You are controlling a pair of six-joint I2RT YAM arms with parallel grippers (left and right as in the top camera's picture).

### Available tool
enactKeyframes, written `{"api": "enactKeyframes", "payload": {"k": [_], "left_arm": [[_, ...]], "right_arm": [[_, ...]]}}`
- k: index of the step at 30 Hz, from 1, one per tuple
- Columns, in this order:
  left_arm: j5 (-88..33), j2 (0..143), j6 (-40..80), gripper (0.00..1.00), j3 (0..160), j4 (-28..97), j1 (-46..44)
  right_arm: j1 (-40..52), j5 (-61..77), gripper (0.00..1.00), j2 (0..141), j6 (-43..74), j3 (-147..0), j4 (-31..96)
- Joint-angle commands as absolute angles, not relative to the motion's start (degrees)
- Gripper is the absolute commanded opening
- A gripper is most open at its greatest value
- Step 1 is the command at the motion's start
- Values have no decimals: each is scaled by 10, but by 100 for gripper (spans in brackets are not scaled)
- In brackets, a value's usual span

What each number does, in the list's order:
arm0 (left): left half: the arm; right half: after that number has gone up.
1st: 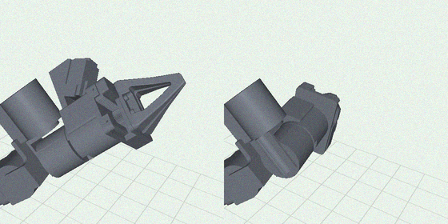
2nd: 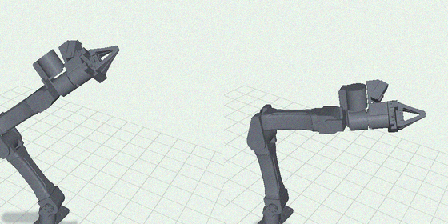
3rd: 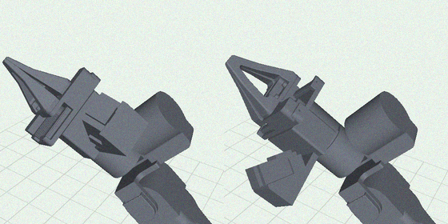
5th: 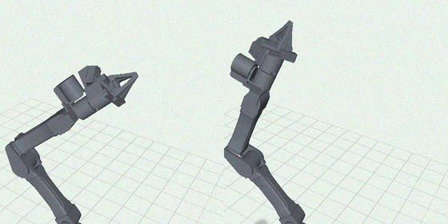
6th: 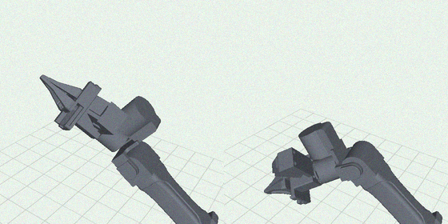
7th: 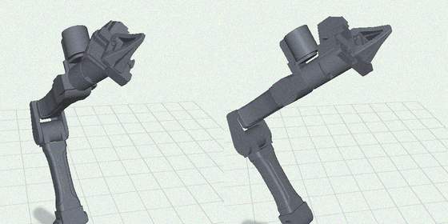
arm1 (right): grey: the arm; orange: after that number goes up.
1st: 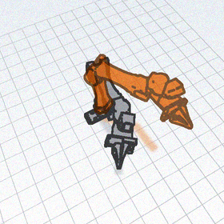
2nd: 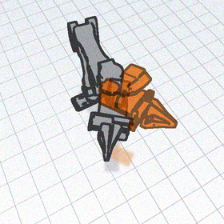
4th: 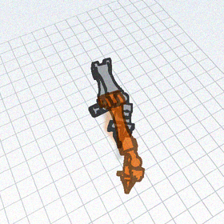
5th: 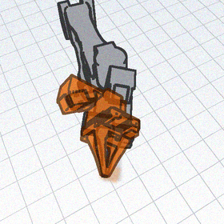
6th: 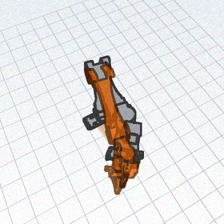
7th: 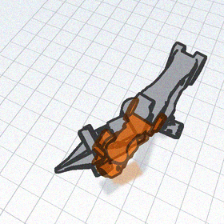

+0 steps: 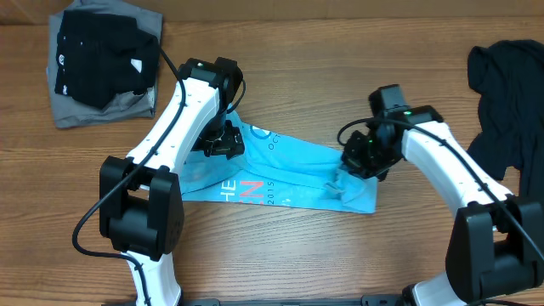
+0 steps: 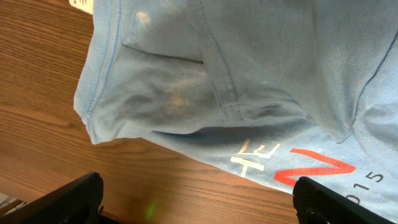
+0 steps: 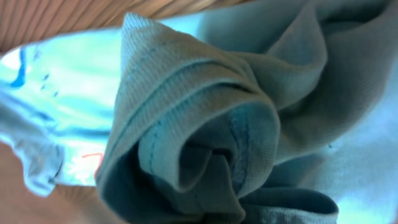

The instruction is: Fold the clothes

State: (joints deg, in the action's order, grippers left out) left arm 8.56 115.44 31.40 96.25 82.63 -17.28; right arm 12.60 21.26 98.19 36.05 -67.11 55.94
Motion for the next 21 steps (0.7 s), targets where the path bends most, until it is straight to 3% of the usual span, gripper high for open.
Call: {"api": "enactKeyframes", "payload": {"k": [1, 7, 13, 17, 18, 21], "left_arm": [[79, 1158, 313, 100, 965, 824, -173], [79, 1158, 313, 100, 965, 825, -173], [79, 1158, 313, 100, 965, 824, -173], [79, 1158, 313, 100, 965, 825, -173], [79, 1158, 313, 100, 965, 825, -173], [79, 1158, 313, 100, 965, 826, -173]], "right_arm": [[163, 247, 4, 971, 373, -683, 543], [214, 233, 16, 973, 397, -683, 510], [244, 219, 17, 980, 423, -683, 480], [251, 220, 24, 985, 436, -683, 457], [252, 219, 32, 986, 436, -683, 453], [252, 219, 81, 989, 435, -683, 453]]}}
